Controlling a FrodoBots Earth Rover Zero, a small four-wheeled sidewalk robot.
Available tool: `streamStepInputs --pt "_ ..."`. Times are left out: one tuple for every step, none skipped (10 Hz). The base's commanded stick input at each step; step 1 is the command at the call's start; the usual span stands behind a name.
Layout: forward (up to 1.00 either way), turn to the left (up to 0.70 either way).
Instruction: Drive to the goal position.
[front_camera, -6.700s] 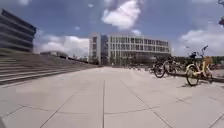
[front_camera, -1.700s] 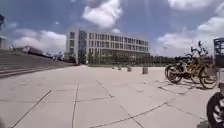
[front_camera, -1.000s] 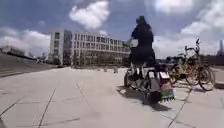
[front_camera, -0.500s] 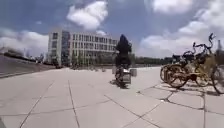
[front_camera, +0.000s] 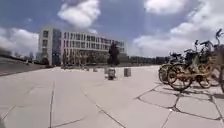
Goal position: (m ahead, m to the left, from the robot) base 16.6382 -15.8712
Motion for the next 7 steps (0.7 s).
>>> streamStepInputs --pt "1.0 -0.33" --pt "1.0 -0.33" --pt "1.0 -0.33" --pt "1.0 -0.33" --pt "1.0 -0.33" --pt "1.0 -0.29" --pt "1.0 -0.17"
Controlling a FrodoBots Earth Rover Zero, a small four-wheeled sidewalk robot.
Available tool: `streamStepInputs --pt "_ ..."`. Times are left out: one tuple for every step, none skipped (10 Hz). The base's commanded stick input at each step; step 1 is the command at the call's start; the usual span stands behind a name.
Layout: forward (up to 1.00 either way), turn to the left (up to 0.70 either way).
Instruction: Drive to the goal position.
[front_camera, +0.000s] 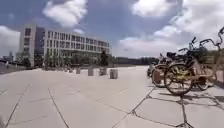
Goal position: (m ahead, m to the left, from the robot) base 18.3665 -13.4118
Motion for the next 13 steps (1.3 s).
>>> streamStepInputs --pt "1.0 -0.05" --pt "1.0 0.0" --pt "1.0 0.0" --pt "1.0 0.0" --pt "1.0 0.0" --pt "1.0 0.0" --pt "1.0 0.0" --pt "1.0 0.0" --pt "1.0 0.0" --pt "1.0 0.0" --pt "1.0 0.0" --pt "1.0 0.0" --pt "1.0 0.0"
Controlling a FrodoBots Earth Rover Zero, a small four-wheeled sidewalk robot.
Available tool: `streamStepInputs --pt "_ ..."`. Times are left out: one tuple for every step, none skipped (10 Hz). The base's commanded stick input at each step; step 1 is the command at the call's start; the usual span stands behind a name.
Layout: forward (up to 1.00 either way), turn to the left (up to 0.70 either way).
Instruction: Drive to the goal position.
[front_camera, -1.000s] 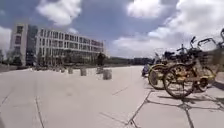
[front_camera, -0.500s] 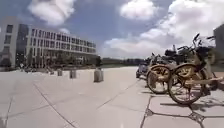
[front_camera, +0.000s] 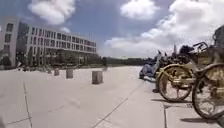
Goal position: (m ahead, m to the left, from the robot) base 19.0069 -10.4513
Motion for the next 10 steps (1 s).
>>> streamStepInputs --pt "1.0 0.0" --pt "1.0 0.0" --pt "1.0 0.0" --pt "1.0 0.0" --pt "1.0 -0.19" --pt "1.0 -0.31" --pt "1.0 -0.32" --pt "1.0 -0.32" --pt "1.0 -0.32" --pt "1.0 -0.32"
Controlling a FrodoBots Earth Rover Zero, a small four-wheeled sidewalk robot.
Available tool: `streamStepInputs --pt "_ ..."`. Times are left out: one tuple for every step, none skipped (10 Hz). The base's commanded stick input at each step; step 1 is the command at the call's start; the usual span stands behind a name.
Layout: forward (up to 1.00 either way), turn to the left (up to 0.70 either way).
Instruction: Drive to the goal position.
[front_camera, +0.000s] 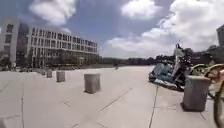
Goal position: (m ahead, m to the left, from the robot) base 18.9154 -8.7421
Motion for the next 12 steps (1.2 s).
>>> streamStepInputs --pt "1.0 -0.32" --pt "1.0 -0.32" --pt "1.0 -0.32" --pt "0.0 0.0" --pt "0.0 0.0" --pt "0.0 0.0" --pt "0.0 0.0" --pt "0.0 0.0" --pt "0.0 0.0" --pt "0.0 0.0" --pt "0.0 0.0" --pt "0.0 0.0"
